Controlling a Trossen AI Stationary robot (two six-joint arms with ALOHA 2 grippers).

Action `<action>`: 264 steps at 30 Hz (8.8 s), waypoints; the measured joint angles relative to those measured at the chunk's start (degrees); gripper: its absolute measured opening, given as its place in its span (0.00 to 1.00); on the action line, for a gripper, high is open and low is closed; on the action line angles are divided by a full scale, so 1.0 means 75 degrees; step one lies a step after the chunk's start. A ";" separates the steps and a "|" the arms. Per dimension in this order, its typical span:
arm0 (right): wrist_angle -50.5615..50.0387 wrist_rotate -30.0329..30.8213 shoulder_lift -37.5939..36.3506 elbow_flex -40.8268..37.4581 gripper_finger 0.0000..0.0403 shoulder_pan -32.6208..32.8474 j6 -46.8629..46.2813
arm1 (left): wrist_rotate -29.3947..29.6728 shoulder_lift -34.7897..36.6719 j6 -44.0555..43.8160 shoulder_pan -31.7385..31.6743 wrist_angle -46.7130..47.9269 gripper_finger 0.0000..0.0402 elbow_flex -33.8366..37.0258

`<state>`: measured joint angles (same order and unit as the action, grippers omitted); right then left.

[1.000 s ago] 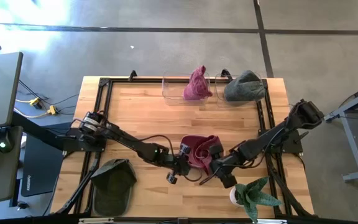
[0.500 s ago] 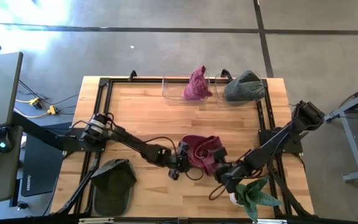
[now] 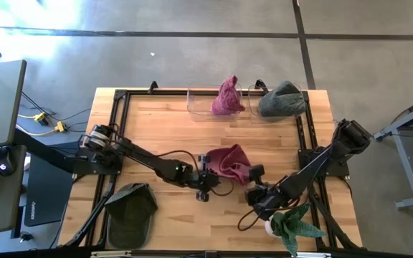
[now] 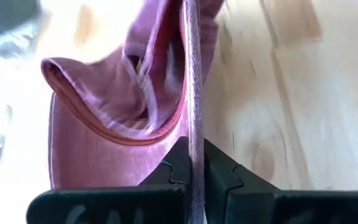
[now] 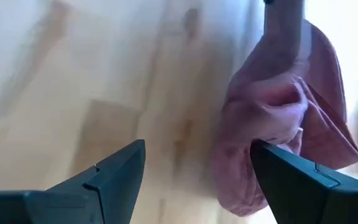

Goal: Pick & Place hat
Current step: Put the red cap into the left transparent bin

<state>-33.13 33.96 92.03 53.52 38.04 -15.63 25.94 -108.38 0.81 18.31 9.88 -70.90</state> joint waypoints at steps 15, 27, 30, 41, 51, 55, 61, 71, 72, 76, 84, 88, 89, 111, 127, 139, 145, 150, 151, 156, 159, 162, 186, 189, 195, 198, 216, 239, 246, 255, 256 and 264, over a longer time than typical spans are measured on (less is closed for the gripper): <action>0.0746 -0.0426 0.0229 -0.0003 0.44 -0.0678 -0.0227 | 0.0076 0.0137 0.0027 0.0012 0.0783 0.01 -0.0002; 0.2687 -0.3315 0.0157 -0.0003 0.01 -0.1318 0.1202 | -0.0473 0.0140 0.0747 0.0565 0.1712 0.01 -0.0008; 0.2388 -0.3320 0.0100 -0.0003 0.06 -0.1341 0.1198 | -0.0222 0.0140 0.0750 0.0695 0.1916 0.01 -0.0011; 0.2118 -0.2614 0.0491 -0.0003 0.59 -0.1051 0.2599 | -0.0115 0.0140 0.0721 0.0708 0.2060 0.01 -0.0011; 0.3573 -0.1321 0.1944 0.0023 0.60 -0.0954 0.3052 | 0.0178 0.0140 0.0629 0.0711 0.1892 0.01 -0.0026; 0.3743 -0.0855 0.2060 0.0021 0.43 -0.1008 0.2328 | 0.0475 0.0244 0.0487 0.0809 0.2245 0.01 -0.0323; 0.3908 -0.2001 0.1708 -0.0017 0.12 -0.1085 0.2321 | 0.0610 0.0340 0.0415 0.1070 0.2959 0.01 -0.0647; 0.4061 -0.5264 0.0813 -0.0012 0.17 -0.1378 0.1829 | 0.0590 0.0344 0.0777 0.1479 0.3268 0.01 -0.0726; 0.4123 -0.5261 0.0813 -0.0011 0.19 -0.1387 0.1663 | 0.0585 0.0344 0.0853 0.1475 0.3300 0.01 -0.0716; 0.4073 -0.5207 0.0813 -0.0010 0.33 -0.1442 0.1491 | 0.0450 0.0344 0.0857 0.1457 0.3366 0.01 -0.0716; 0.2757 -0.4402 0.0280 -0.0006 0.64 -0.1486 0.1414 | 0.0493 0.0344 0.0869 0.1457 0.3344 0.01 -0.0713; 0.1715 -0.3030 0.0051 -0.0006 0.65 -0.1482 0.1152 | 0.0621 0.0344 0.0907 0.1457 0.3328 0.01 -0.0713; 0.1586 -0.2722 0.0043 -0.0006 0.63 -0.1492 0.1142 | 0.0624 0.0344 0.0937 0.1457 0.3309 0.01 -0.0713; 0.3824 -0.0310 0.1008 0.0000 0.07 -0.2579 0.0973 | 0.0722 0.0336 0.2006 0.1443 0.2080 0.01 -0.0708; 0.2611 -0.1005 -0.0380 0.0000 0.10 -0.2071 0.1492 | 0.0407 0.0254 0.2061 0.1469 0.2217 0.01 -0.0710; 0.2494 -0.2846 0.0556 0.0000 0.28 -0.2303 0.1968 | 0.0391 0.0254 0.2061 0.1466 0.2092 0.01 -0.0710; 0.2848 -0.1131 0.0996 -0.0003 0.12 -0.2442 0.2127 | 0.0426 0.0257 0.2061 0.1460 0.2050 0.01 -0.0710; 0.2842 0.0460 0.0942 -0.0003 0.02 -0.2221 0.2098 | 0.0496 0.0257 0.2058 0.1457 0.2109 0.01 -0.0710; 0.2842 0.0761 0.0934 -0.0003 0.03 -0.2161 0.2074 | 0.0512 0.0260 0.2055 0.1454 0.2109 0.01 -0.0710; 0.2825 0.1217 0.0929 -0.0003 0.05 -0.1865 0.1985 | 0.0443 0.0263 0.2029 0.1456 0.2144 0.01 -0.0710; 0.2842 0.0874 0.0929 -0.0003 0.03 -0.1749 0.2016 | 0.0367 0.0264 0.1997 0.1463 0.2200 0.01 -0.0710; 0.2857 0.0972 0.0921 -0.0003 0.01 -0.1652 0.1941 | 0.0354 0.0263 0.1883 0.1462 0.2290 0.01 -0.0710; 0.1877 -0.0893 0.0209 0.0349 0.39 -0.2017 0.1524 | 0.0386 0.0263 0.1854 0.1460 0.2298 0.01 -0.0710; 0.1491 -0.1634 -0.0243 0.0356 0.46 -0.1854 0.1571 | 0.0386 0.0263 0.1826 0.1463 0.2313 0.01 -0.0710; 0.0969 -0.2529 -0.0455 0.0298 0.50 -0.1216 0.1956 | 0.0495 0.0263 0.1625 0.1463 0.2362 0.01 -0.0710; 0.1122 -0.2628 -0.0381 -0.0005 0.50 -0.0963 0.2096 | 0.0657 0.0263 0.1543 0.1463 0.2372 0.01 -0.0710; 0.7198 -0.1521 -0.0359 -0.3521 0.69 -0.1137 0.4322 | 0.0640 0.0735 0.0634 0.1095 0.2365 0.00 -0.0011; 0.8800 -0.2519 0.0219 -0.3593 0.03 -0.1743 0.4507 | -0.0017 0.2282 0.0458 0.0813 -0.0267 0.00 0.2198; 0.7791 -0.3577 -0.0843 -0.3099 0.03 -0.1994 0.3156 | -0.0348 0.2282 0.0304 0.0685 -0.0188 0.06 0.2198; 0.5351 -0.3808 -0.1587 -0.1715 0.01 -0.2723 0.2069 | -0.1116 0.2469 0.0234 -0.0323 0.0824 0.37 0.2198; 0.5113 -0.3812 -0.1606 -0.1517 0.01 -0.2830 0.2020 | -0.0959 0.2586 0.0213 -0.0375 0.1188 0.40 0.2174; 0.3283 -0.3856 -0.1685 0.0510 0.01 -0.4062 0.1687 | 0.1373 0.3467 -0.0869 -0.0298 0.3854 0.47 0.2017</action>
<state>-8.51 5.04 79.40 57.35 7.58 -2.98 36.24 -82.38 -5.70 16.07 38.79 -55.77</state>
